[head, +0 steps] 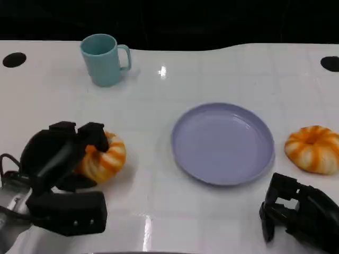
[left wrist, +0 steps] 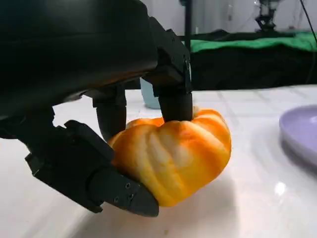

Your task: Grasp the bread from the table and place it into the plate.

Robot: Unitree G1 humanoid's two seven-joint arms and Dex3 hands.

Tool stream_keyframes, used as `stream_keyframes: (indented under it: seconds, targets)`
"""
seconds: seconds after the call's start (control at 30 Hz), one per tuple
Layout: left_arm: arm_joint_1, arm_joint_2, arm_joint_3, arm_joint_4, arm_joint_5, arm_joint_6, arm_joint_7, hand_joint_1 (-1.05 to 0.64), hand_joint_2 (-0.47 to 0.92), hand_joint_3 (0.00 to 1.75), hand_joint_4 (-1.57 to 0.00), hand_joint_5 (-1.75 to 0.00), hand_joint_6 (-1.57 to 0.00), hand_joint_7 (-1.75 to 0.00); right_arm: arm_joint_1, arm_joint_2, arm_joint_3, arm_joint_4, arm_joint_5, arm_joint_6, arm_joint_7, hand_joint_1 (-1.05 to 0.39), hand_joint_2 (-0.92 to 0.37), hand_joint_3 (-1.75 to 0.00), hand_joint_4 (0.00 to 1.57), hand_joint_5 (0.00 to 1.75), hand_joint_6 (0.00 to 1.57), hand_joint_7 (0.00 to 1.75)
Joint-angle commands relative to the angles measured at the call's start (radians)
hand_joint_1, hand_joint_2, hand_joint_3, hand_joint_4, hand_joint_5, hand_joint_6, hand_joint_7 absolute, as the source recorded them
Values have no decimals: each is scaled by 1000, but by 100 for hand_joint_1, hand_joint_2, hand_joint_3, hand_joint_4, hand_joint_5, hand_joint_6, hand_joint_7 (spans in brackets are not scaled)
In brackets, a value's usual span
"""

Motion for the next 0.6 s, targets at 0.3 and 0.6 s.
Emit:
stream_keyframes:
  seconds: [0.3,0.6]
  targets:
    - [-127,-53,15,-36,-53,3,-143,-25,63,101,-75,-175,-58,-175,20,2,0,-52,6,60,-33,-61,-92,-16,75,175,74,150]
    - [-255,-118,-18,5,-63,41,-311,-29,72,83,-77,-175,-58,-175,17,1,-7,-30,16,41,-3,-60,-92,-21,75,175,68,158]
